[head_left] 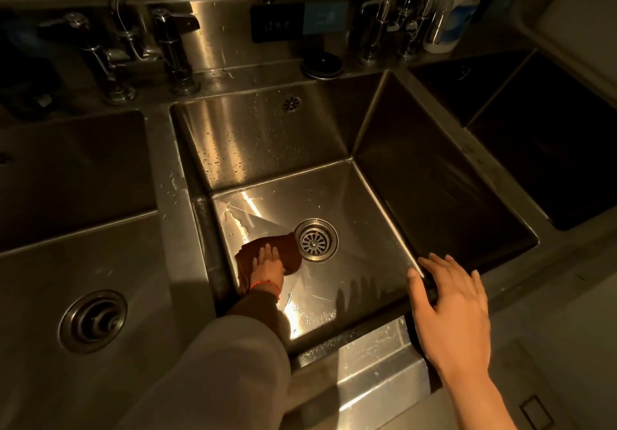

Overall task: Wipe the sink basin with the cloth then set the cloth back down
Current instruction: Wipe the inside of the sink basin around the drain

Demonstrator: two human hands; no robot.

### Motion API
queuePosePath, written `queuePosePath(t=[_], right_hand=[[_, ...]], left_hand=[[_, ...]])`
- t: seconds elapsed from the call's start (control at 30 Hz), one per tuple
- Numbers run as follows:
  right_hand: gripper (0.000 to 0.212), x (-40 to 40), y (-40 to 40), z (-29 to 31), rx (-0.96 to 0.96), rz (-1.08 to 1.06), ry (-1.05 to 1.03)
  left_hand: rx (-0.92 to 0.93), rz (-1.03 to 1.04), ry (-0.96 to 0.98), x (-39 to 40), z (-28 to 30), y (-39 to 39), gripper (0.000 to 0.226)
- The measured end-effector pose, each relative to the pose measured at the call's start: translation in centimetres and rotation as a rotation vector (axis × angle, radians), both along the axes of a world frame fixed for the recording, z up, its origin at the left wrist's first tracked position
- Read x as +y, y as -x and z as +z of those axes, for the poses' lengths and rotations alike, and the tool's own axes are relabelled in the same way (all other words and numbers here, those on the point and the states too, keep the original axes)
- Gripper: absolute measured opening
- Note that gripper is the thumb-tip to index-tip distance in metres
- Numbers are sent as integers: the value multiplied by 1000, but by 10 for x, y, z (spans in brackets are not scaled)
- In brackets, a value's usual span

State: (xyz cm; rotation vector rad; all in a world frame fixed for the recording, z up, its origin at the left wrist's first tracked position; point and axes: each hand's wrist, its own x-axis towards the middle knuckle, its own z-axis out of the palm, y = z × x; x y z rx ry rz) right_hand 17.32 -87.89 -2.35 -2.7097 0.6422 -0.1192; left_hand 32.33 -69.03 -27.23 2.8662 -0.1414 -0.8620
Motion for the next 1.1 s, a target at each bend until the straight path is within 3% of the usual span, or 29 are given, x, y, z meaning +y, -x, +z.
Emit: queuePosePath(t=[0.27, 1.1], right_hand=[[66, 1, -2, -2, 9, 9, 26], [58, -2, -5, -7, 12, -1, 53]], left_hand=[[-23, -1, 4, 7, -3, -31, 59], [-90, 0, -16, 23, -1, -116, 60]])
